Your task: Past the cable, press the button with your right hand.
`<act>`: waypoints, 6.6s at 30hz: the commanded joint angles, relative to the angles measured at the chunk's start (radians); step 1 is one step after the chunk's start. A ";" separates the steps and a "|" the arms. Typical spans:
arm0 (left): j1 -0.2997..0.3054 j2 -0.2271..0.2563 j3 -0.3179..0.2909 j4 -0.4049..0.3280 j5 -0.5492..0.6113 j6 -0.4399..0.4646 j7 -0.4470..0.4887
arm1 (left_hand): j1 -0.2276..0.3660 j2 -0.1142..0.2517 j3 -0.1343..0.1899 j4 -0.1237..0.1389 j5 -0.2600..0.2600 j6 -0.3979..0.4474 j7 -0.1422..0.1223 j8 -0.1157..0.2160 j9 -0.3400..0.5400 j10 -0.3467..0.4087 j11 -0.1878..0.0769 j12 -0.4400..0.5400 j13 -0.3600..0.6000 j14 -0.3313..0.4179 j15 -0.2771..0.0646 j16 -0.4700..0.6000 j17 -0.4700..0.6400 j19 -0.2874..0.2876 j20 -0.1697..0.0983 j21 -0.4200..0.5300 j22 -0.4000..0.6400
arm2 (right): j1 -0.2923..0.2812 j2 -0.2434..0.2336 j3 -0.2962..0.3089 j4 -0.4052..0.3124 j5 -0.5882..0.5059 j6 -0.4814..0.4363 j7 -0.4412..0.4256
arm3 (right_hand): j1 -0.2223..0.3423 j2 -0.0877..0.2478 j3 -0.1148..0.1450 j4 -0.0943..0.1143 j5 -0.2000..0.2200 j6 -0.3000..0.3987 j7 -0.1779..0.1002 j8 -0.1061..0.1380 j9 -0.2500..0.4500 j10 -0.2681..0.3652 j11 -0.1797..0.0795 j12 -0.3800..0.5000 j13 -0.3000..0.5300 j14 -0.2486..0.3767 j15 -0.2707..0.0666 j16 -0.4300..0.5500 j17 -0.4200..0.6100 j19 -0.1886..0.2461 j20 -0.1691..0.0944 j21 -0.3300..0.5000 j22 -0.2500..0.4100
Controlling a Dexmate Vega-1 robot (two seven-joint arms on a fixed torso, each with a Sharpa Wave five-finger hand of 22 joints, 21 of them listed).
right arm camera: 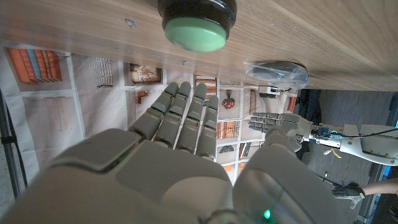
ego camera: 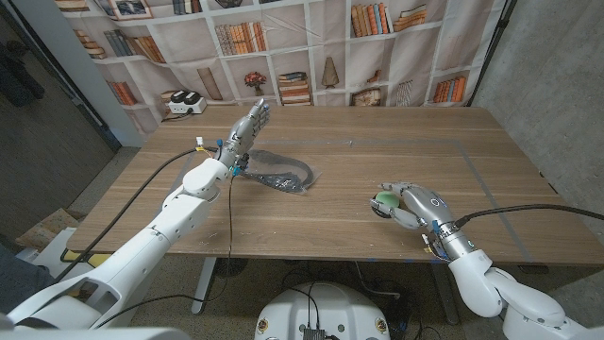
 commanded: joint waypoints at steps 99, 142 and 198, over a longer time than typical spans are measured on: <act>-0.016 -0.016 0.011 0.027 -0.010 -0.002 -0.023 | 0.012 0.016 -0.017 0.000 -0.012 0.002 -0.004 -0.004 0.004 0.000 -0.003 0.001 0.002 -0.007 0.005 0.001 0.002 -0.025 -0.008 -0.004 0.006 | 0.080 -0.119 -0.160 -0.039 0.073 -0.213 0.024 | 0.054 0.050 0.046 -0.044 -0.043 0.173 -0.019 0.018 0.001 0.162 -0.033 0.018 0.000 0.121 -0.089 -0.011 -0.003 0.101 -0.087 -0.008 0.011; -0.020 0.000 0.010 0.008 -0.008 0.002 -0.039 | 0.015 0.019 -0.024 0.000 -0.015 0.001 -0.001 -0.004 0.004 -0.002 -0.004 0.001 0.002 -0.008 0.004 0.001 0.002 -0.026 -0.008 -0.003 0.006 | 0.026 -0.058 -0.063 -0.072 0.082 -0.152 -0.088 | 0.051 0.054 0.050 -0.044 -0.050 0.171 -0.020 0.006 0.001 0.160 -0.034 0.007 0.000 0.125 -0.089 -0.016 -0.002 0.102 -0.084 -0.014 0.012; -0.031 0.009 0.014 0.006 -0.007 0.017 -0.052 | 0.019 0.024 -0.032 0.001 -0.017 -0.002 -0.004 -0.006 0.004 -0.006 -0.004 0.000 0.002 -0.012 0.005 0.000 0.002 -0.030 -0.008 -0.002 0.006 | 0.218 0.211 0.040 0.201 0.520 0.243 -0.046 | 0.045 0.056 0.054 -0.044 -0.058 0.150 -0.005 -0.012 0.003 0.158 -0.007 -0.008 0.001 0.113 -0.070 -0.023 -0.002 0.102 -0.072 -0.021 0.012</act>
